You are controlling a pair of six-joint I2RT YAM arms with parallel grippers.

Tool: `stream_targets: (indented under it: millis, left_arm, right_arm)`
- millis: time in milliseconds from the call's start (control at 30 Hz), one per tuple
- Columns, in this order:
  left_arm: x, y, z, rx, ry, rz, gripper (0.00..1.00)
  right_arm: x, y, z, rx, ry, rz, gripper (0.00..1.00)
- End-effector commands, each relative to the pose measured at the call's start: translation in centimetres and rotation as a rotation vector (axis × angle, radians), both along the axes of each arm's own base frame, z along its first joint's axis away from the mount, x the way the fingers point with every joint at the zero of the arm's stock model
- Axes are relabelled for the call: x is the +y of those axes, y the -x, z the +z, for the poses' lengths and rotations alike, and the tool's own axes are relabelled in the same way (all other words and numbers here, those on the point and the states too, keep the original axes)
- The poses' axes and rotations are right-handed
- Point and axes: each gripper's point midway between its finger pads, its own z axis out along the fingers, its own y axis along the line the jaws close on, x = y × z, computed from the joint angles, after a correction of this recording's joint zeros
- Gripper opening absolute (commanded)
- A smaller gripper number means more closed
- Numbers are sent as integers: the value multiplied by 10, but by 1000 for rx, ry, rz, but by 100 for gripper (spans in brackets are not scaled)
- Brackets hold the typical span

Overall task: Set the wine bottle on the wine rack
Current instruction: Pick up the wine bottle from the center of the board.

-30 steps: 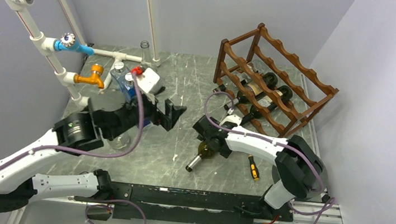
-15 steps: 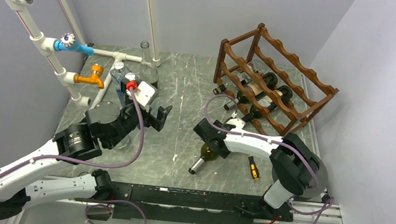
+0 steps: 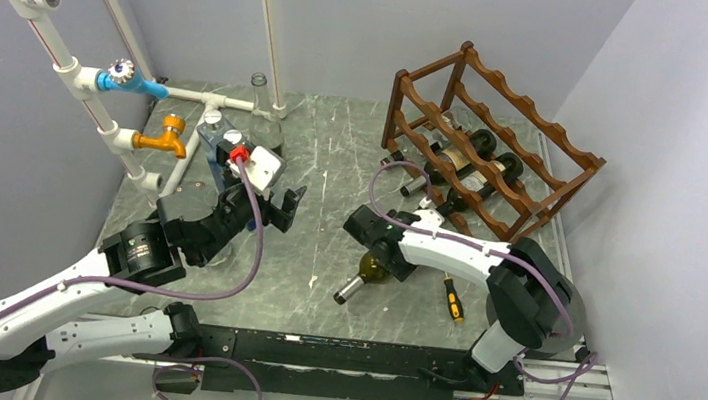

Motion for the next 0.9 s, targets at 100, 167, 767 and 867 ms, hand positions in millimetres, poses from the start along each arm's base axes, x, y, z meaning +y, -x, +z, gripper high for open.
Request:
stream_targets:
  millis: [100,167,767,867]
  left_arm:
    - [0,-4,4,-17,13,19,99]
    - [-2,-4,4,-13,12,16,98]
    - [-6,-4,-1,3,13,6,99]
    - [-6,-4,-1,4,14,6,99]
  right_arm:
    - [-27,0,35,-103,62,-107,0]
    - [-35,3,36,-111,78,-132,0]
    - [-72,8,43,-168,114,-103,0]
    - [-77,6,43,-166,114,-105,0]
